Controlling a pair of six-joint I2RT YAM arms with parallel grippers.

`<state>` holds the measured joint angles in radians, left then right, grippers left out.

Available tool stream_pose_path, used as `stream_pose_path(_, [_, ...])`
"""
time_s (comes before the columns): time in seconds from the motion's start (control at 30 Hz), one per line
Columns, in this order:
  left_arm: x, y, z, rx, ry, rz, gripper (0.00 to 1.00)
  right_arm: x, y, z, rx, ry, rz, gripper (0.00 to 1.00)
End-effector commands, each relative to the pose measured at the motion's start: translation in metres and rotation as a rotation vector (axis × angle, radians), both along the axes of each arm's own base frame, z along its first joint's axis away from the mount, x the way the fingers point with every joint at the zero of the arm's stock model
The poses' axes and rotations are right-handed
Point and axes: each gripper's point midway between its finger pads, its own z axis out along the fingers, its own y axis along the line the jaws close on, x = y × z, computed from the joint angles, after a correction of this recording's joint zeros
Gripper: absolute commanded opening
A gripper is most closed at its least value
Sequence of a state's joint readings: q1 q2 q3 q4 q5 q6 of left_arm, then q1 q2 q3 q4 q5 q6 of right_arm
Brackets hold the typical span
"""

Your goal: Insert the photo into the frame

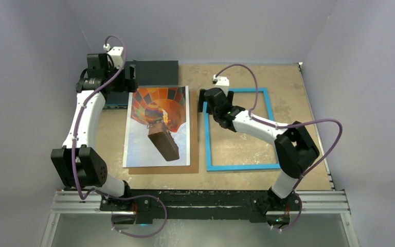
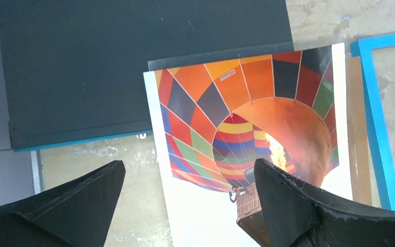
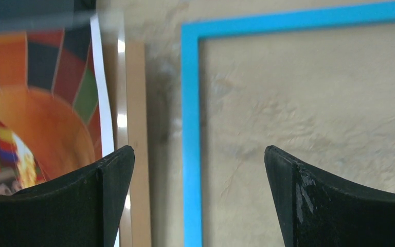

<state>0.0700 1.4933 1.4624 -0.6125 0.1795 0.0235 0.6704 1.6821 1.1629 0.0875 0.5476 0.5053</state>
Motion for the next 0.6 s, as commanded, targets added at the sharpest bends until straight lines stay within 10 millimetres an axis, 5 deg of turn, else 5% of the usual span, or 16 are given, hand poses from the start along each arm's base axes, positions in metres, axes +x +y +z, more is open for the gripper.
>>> stream_pose_path(0.0, [-0.013,0.0,-0.004,-0.035,0.096,0.007,0.94,-0.039,0.019,-0.046,-0.086,0.192,0.135,0.99])
stream_pose_path(0.13, [-0.021,-0.001,-0.006,-0.042,0.127,0.002,0.92,-0.054,0.034,-0.06,-0.038,0.226,0.223,0.98])
stream_pose_path(0.57, [-0.031,0.001,0.001,-0.027,0.147,0.008,0.89,-0.066,0.039,-0.117,-0.116,0.344,0.249,0.67])
